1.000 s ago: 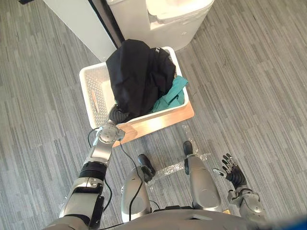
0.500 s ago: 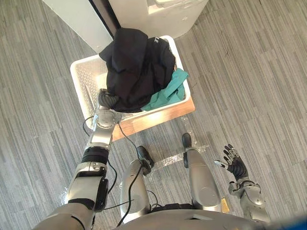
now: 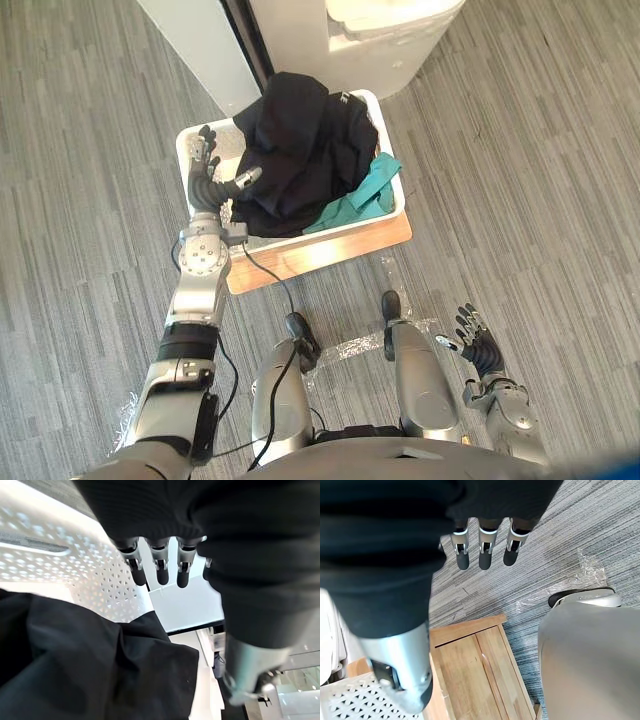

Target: Tidy the bed and pick cloth on bed and put in laundry

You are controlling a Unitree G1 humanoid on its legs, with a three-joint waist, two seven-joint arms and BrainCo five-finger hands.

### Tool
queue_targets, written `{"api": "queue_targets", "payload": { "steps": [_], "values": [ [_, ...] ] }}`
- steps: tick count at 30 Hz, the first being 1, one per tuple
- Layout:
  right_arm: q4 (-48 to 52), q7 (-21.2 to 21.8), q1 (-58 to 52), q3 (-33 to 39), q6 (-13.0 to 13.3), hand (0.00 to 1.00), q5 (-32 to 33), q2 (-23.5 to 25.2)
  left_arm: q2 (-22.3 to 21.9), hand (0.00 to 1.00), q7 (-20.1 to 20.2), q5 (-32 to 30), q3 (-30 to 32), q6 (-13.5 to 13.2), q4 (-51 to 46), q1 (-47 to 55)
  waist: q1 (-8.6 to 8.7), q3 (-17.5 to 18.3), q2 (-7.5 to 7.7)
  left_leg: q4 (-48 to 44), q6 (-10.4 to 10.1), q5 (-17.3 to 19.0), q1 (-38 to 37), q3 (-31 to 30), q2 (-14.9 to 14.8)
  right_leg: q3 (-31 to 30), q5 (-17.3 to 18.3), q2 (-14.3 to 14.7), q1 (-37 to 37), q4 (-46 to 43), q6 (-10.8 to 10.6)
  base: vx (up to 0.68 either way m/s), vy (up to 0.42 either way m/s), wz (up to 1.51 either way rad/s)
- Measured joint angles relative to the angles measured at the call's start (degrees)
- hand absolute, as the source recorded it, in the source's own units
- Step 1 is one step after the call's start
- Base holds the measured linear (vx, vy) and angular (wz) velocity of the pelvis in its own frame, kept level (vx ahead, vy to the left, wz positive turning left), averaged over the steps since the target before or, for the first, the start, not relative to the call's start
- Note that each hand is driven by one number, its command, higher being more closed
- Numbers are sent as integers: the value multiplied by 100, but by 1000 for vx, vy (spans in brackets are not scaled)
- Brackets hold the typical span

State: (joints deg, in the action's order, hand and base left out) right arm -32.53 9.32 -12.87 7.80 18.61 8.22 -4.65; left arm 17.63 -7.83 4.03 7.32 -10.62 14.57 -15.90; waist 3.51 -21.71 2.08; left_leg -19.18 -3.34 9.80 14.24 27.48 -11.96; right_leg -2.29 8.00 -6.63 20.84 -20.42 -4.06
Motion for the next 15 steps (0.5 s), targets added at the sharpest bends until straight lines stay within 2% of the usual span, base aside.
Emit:
{"api": "queue_targets", "payload": {
  "steps": [5, 9, 11, 13, 15],
  "values": [
    [-238, 24, -174, 89, -9, 0, -67, 11, -22, 0, 612, 389, 206, -175, -254, 792, -86, 348, -12, 181, -20, -43, -281, -75, 30, 132, 5, -1, -349, 186, 4, 29, -16, 9],
    [-371, 62, -358, 247, 2, 0, -77, 50, -182, 0, 739, 639, 426, -431, -509, 1302, -154, 546, -31, 345, -24, -83, -426, -157, 113, 243, 9, -22, -576, 335, -1, 34, -1, 15],
    [-490, 68, -402, 442, 65, 0, -122, 159, -319, 0, 734, 898, 644, -510, -518, 1659, -155, 661, -38, 427, -40, -94, -542, -165, 134, 266, 10, -22, -711, 424, -3, 61, 0, 8],
    [-571, 115, -549, 531, 119, 0, -204, 212, -644, 0, 822, 1423, 875, -588, -518, 2110, -166, 824, -75, 486, -44, -96, -650, -243, 162, 338, 27, -30, -879, 533, -17, 91, -6, 19],
    [-659, 203, -704, 528, 126, 0, -288, 242, -1006, 0, 1172, 2026, 1035, -535, -267, 2463, -296, 951, -129, 573, -53, -102, -854, -317, 139, 498, 30, -50, -1177, 684, -15, 102, -18, 21]
  ]
}}
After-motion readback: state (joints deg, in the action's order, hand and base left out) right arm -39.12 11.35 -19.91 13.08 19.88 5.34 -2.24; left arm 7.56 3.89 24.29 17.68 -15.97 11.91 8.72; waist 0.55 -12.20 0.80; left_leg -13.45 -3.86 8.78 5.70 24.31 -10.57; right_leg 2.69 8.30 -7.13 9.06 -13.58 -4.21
